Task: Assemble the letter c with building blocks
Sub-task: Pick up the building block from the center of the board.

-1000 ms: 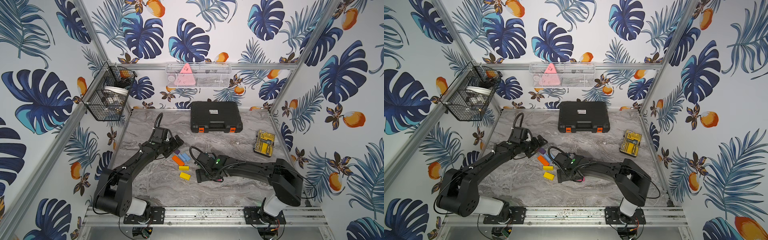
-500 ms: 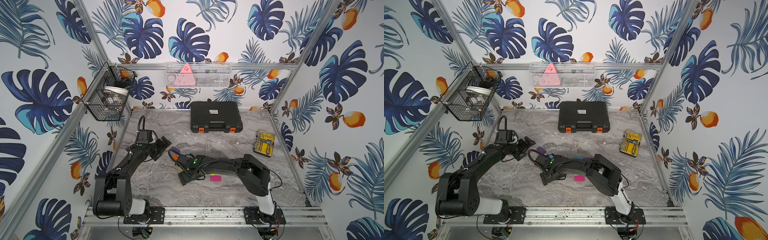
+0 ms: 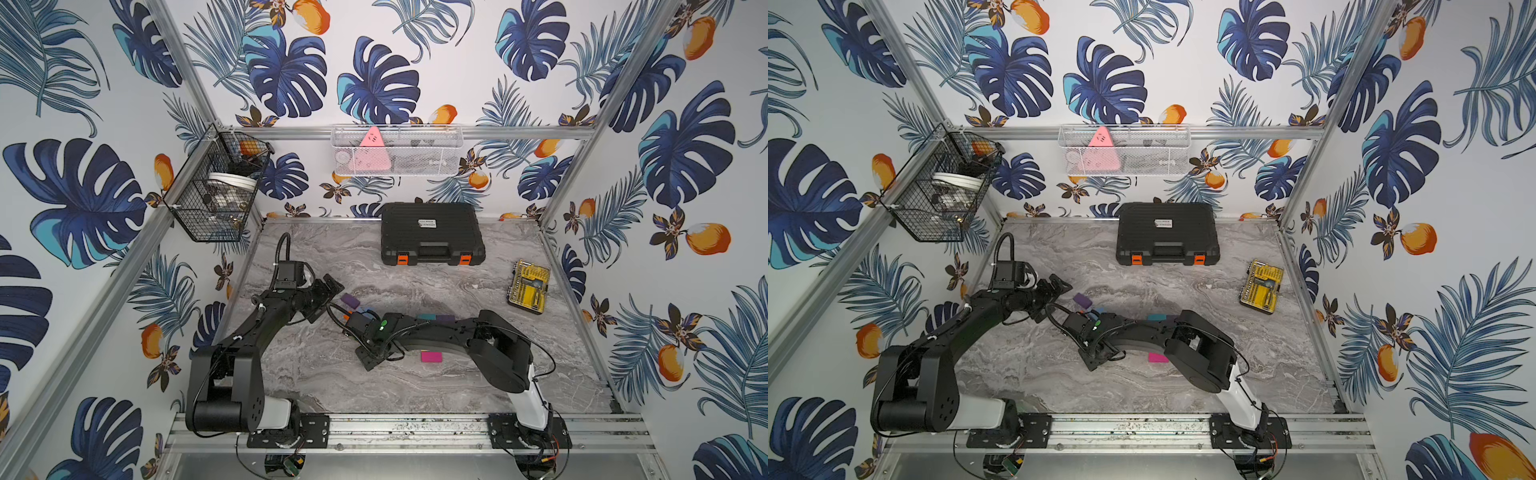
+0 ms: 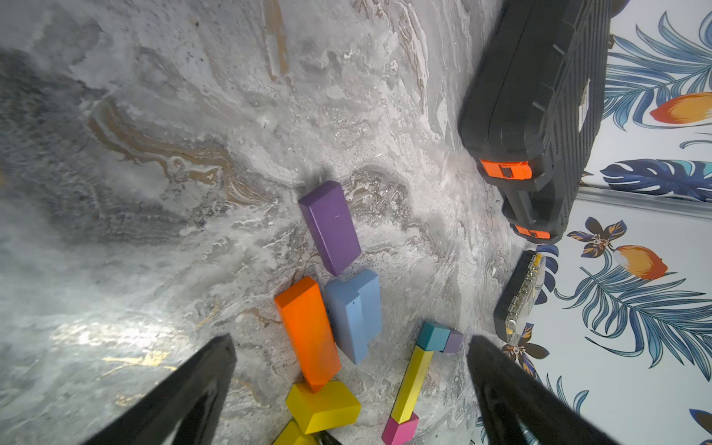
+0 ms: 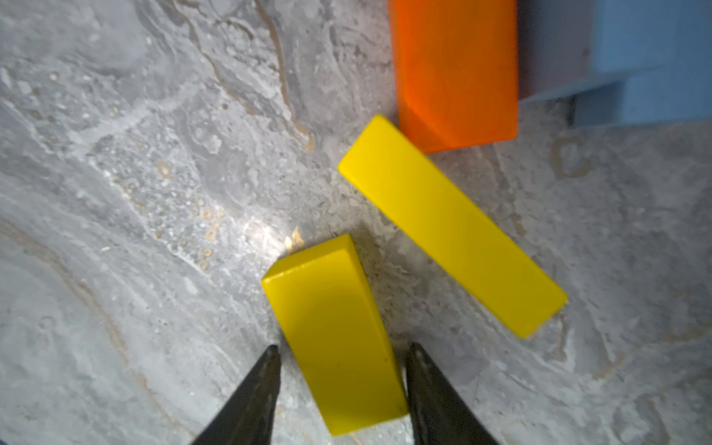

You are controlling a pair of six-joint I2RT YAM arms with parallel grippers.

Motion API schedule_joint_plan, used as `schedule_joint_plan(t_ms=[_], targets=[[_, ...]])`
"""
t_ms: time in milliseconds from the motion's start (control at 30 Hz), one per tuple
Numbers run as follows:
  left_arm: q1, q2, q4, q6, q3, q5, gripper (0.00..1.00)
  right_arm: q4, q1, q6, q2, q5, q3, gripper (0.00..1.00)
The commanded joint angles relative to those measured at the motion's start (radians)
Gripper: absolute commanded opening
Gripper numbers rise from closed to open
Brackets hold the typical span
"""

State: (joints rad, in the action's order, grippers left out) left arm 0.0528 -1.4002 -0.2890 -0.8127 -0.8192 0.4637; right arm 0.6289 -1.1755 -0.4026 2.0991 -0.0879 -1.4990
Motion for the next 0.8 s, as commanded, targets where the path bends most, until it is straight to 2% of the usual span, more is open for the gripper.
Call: schedule_joint_plan(t_ms=[0,167,333,500,667,767], targets=[[0.001,0.009,0.017,-0.007,0.0,0.009,0.99,0.031,-0.013,0.005,-0.008,0.042,0.018,0.42],[0.001,0.017,0.015,-0.008,0.0,0.015,0.99,0.02,-0.023,-0.023,-0.062,0.043,0.062,0.32],[0.001,0.03,0.012,-0.008,-0.001,0.022,0.99,-0.001,-0.024,-0.089,-0.188,0.042,0.161,0.29],[-0.001,0.037,0.033,-0.025,0.009,0.047,0.99,0.029,0.0,-0.195,-0.346,-0.049,0.274,0.28],[-0.03,0.035,0.035,-0.029,0.006,0.055,0.99,0.059,0.143,-0.339,-0.533,-0.102,0.445,0.28],[-0.096,0.034,0.034,-0.034,-0.006,0.039,0.99,0.053,0.261,-0.4,-0.658,-0.106,0.556,0.28]])
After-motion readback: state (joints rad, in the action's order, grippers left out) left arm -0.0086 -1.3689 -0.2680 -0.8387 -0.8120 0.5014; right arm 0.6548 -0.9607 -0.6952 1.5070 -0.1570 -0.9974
